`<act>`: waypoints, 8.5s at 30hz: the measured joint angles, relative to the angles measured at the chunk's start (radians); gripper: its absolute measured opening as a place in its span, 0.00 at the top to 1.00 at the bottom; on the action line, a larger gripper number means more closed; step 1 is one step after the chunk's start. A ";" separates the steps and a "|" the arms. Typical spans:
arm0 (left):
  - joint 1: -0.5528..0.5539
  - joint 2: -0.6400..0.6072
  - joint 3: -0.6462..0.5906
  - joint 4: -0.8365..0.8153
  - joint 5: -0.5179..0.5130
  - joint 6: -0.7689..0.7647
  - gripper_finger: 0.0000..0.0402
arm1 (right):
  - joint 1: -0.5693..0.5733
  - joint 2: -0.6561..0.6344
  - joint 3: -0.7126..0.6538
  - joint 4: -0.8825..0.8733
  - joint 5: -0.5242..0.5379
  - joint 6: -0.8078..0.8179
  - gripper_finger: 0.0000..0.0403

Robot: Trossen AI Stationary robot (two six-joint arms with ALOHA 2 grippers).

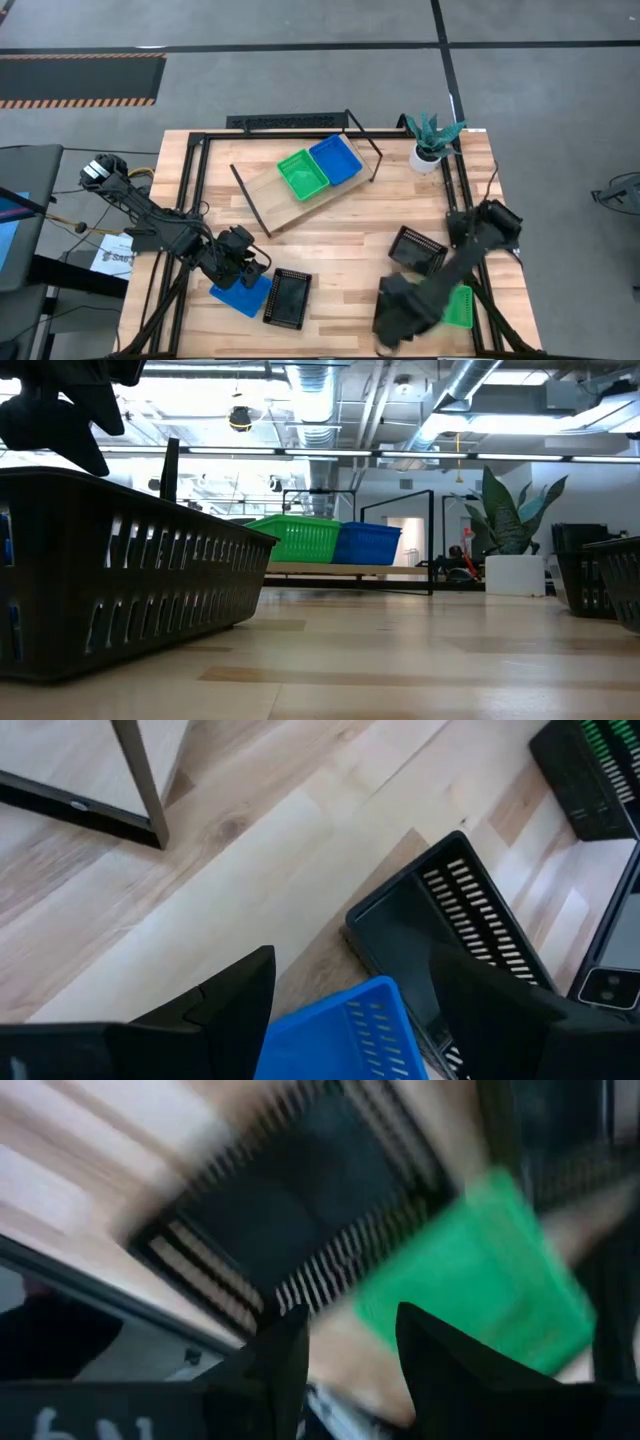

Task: Stack baskets on shelf by color
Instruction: Put the bottom right black bin on the shelf

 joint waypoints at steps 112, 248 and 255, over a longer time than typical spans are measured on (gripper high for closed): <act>0.000 0.000 0.000 -0.005 0.007 -0.002 0.37 | 0.015 0.056 -0.231 0.644 -0.012 -0.752 0.96; -0.117 -0.451 -0.596 -0.145 -0.655 -0.715 1.00 | -0.644 0.012 0.578 0.296 0.188 -1.821 0.71; -0.032 -0.450 -0.600 -0.073 -0.656 -0.625 1.00 | -0.647 0.010 0.579 0.299 0.190 -1.813 0.71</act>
